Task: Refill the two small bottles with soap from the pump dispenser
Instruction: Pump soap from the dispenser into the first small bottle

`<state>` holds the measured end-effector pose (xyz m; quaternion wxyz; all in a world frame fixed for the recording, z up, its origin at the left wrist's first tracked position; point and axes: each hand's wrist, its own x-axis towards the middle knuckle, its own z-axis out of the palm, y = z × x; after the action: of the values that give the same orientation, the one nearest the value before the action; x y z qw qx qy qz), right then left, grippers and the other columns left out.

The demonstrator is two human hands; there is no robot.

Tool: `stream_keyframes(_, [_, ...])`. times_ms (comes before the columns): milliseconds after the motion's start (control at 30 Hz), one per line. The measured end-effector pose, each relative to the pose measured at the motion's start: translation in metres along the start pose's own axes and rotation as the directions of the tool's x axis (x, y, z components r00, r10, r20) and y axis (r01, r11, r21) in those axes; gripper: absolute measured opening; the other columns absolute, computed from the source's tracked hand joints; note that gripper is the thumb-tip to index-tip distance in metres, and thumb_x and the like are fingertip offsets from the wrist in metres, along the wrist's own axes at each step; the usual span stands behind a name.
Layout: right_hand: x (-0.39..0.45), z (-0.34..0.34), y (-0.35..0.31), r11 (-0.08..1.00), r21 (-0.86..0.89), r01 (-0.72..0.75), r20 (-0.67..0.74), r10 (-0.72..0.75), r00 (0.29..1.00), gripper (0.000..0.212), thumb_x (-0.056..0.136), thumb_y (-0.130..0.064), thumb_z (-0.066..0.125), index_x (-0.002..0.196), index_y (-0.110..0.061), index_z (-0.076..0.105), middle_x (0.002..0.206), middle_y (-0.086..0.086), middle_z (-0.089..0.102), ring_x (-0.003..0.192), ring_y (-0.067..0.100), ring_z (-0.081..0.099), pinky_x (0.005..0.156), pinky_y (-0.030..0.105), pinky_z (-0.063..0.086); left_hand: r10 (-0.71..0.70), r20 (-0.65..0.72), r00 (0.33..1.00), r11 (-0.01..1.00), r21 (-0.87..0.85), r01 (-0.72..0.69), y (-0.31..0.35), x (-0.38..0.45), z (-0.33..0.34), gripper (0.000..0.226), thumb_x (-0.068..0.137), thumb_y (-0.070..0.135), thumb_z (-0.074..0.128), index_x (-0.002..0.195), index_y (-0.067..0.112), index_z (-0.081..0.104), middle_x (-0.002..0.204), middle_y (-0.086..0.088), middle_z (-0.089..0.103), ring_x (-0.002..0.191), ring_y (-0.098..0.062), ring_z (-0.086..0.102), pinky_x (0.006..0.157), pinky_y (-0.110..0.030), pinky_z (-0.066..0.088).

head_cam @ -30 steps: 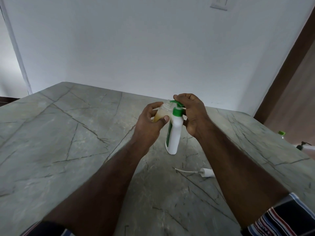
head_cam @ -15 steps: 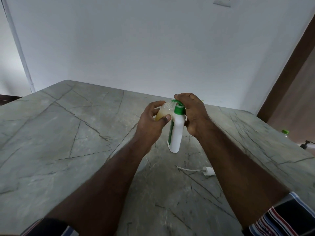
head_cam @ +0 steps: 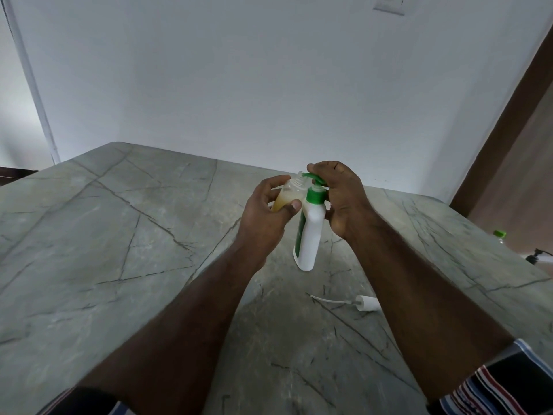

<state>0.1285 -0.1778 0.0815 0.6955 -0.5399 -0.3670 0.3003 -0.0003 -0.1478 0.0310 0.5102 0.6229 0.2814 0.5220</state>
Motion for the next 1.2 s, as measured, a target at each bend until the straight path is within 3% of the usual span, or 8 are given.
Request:
stream_keyframes(133, [-0.0024,-0.0004,0.0031,1.000,0.016,-0.005,0.010,0.005,1.000,0.005,0.085,-0.017,0.068,0.085,-0.019,0.064,0.072,-0.007,0.066,0.067,0.013,0.059,0.065,0.029,0.050,-0.006,-0.012,1.000,1.000,-0.008,0.006,-0.0009,0.0001,-0.0025,0.044,0.088,0.011,0.073,0.125,0.032,0.059,0.108,0.019,0.061,0.100,-0.003,0.060,0.091,-0.032,0.056])
stream_keyframes(333, [-0.0024,-0.0045,0.0027,1.000,0.001,-0.019,0.003,0.019,1.000,0.010,0.083,-0.021,0.072,0.090,-0.018,0.065,0.080,-0.005,0.069,0.079,0.018,0.061,0.071,0.037,0.053,-0.004,0.011,1.000,1.000,0.010,0.004,0.0004,-0.0015,-0.0022,0.046,0.089,0.011,0.072,0.128,0.032,0.058,0.107,0.021,0.059,0.102,-0.004,0.061,0.095,-0.037,0.056])
stream_keyframes(600, [0.0000,-0.0031,-0.0014,1.000,-0.012,-0.018,-0.012,0.018,1.000,0.012,0.080,-0.024,0.075,0.088,-0.020,0.066,0.086,-0.002,0.068,0.086,0.021,0.062,0.078,0.040,0.055,0.000,0.009,1.000,1.000,0.002,0.000,0.0026,-0.0017,-0.0019,0.044,0.089,0.013,0.072,0.125,0.034,0.058,0.105,0.023,0.059,0.099,-0.001,0.060,0.094,-0.035,0.056])
stream_keyframes(900, [-0.0048,-0.0028,0.0045,1.000,-0.022,-0.021,-0.012,0.021,1.000,0.004,0.085,-0.021,0.069,0.085,-0.020,0.065,0.077,-0.007,0.069,0.075,0.016,0.063,0.072,0.037,0.054,-0.003,0.005,1.000,1.000,0.003,0.003,-0.0021,-0.0009,-0.0011,0.043,0.088,0.011,0.073,0.120,0.035,0.059,0.108,0.018,0.061,0.102,-0.005,0.061,0.095,-0.037,0.056])
stream_keyframes(1200, [-0.0038,-0.0022,-0.0022,0.999,-0.043,-0.006,-0.018,0.005,1.000,0.010,0.082,-0.025,0.073,0.088,-0.020,0.066,0.077,-0.008,0.069,0.076,0.015,0.063,0.073,0.035,0.054,0.002,0.021,1.000,1.000,-0.016,-0.001,0.0008,-0.0018,-0.0003,0.042,0.089,0.015,0.072,0.123,0.034,0.056,0.105,0.022,0.059,0.096,-0.001,0.061,0.085,-0.024,0.054])
